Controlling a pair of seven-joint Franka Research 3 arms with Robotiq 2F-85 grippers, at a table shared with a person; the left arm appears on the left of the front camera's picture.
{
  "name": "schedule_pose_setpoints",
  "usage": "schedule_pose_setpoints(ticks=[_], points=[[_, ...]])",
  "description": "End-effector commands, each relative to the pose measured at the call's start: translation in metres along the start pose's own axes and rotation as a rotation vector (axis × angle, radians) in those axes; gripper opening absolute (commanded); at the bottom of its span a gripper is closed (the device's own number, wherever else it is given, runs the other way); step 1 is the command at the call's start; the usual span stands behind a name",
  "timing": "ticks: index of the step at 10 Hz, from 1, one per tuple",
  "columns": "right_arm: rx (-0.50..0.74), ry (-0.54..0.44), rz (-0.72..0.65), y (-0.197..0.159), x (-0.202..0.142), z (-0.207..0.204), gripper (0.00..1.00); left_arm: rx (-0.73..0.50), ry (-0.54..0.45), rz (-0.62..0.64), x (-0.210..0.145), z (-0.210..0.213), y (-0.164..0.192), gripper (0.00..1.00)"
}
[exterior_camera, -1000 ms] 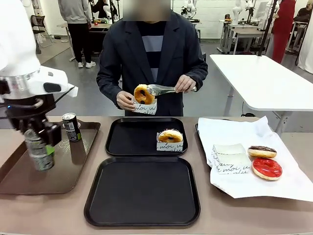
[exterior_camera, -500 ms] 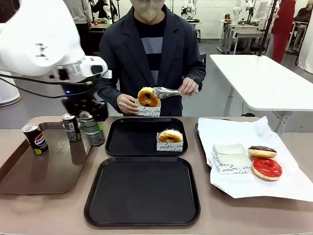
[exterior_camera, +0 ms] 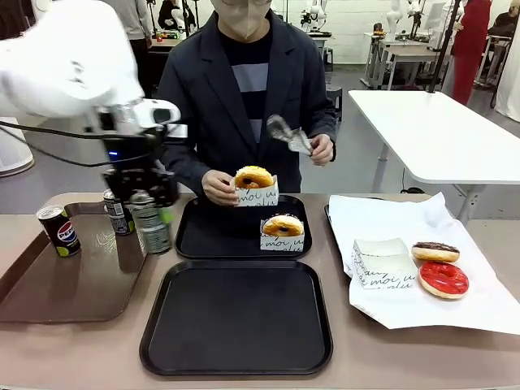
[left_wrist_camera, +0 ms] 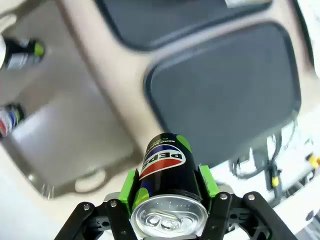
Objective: Set up donuts and drinks on trays.
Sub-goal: Pick up one Pepsi coke and place it on the Flat Tray.
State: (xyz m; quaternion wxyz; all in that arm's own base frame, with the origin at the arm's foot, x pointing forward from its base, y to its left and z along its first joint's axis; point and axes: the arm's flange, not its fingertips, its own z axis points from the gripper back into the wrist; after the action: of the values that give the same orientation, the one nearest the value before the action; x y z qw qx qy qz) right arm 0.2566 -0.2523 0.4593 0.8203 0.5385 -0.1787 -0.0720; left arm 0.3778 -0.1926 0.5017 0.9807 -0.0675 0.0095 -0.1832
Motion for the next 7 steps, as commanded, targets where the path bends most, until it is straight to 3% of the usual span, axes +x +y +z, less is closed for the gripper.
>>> schedule_pose_setpoints(ticks=[1,3,5,6,7], points=[[0.019,-0.007,0.018,0.0,0.001,0.001,1.0,-0.037,-0.068,-0.067,-0.102,0.042,0.044,0.59],[0.019,-0.007,0.018,0.0,0.001,0.001,1.0,-0.027,-0.09,-0.031,-0.127,0.044,0.063,0.59],[0.019,-0.007,0.018,0.0,0.001,0.001,1.0,0.013,-0.108,0.048,-0.112,0.04,0.064,0.59],[0.019,-0.007,0.018,0.0,0.001,0.001,1.0,-0.038,-0.082,-0.024,-0.14,0.049,0.063,0.59],[0.019,-0.007,0.018,0.0,0.001,0.001,1.0,-0.038,-0.082,-0.024,-0.14,0.049,0.063,0.59]])
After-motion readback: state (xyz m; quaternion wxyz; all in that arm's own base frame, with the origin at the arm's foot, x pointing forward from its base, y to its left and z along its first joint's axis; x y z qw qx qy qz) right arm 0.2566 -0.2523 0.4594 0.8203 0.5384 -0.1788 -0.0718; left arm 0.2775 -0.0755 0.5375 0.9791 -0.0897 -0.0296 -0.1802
